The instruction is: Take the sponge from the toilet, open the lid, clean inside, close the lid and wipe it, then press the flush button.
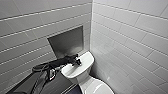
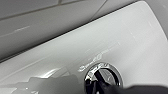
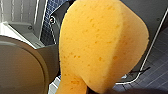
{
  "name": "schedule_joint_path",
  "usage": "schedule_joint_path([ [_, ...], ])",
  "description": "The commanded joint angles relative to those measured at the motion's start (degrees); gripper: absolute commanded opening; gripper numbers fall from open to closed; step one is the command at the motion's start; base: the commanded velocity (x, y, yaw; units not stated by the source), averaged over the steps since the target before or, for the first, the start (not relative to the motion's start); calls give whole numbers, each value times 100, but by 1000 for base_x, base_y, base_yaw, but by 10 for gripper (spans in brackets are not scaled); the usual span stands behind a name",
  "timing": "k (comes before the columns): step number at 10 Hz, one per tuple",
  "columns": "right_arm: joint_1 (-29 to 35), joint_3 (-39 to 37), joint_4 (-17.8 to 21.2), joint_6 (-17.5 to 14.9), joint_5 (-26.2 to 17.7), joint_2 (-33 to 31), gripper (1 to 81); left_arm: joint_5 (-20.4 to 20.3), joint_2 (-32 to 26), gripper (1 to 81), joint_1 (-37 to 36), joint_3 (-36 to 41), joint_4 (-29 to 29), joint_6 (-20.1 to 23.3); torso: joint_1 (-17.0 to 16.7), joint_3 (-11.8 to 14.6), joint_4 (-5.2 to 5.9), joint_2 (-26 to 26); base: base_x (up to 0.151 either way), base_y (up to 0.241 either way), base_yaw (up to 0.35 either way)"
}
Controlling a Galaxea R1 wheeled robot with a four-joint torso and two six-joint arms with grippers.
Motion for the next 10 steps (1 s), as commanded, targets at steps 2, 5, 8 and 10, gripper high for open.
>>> schedule_joint_path([
  [2, -3, 68, -26, 1, -499, -84, 10, 296, -740, 10, -1529, 1700, -588, -2, 0, 0, 0, 0, 0, 0, 0],
  [5, -3, 77, -43, 1, -499, -66, 10, 270, -1917, 10, -1661, 3317, -518, -283, 2, 0, 0, 2, 0, 0, 0],
  [8, -46, -10, -17, 1, -499, -66, 10, 278, -3288, 10, -1416, 5171, -501, -301, 2, 0, 0, 2, 0, 0, 0],
  [10, -64, 6, 1, 1, -491, -57, 10, 270, -4199, 10, -909, 6259, -247, -293, 2, 0, 0, 2, 0, 0, 0],
])
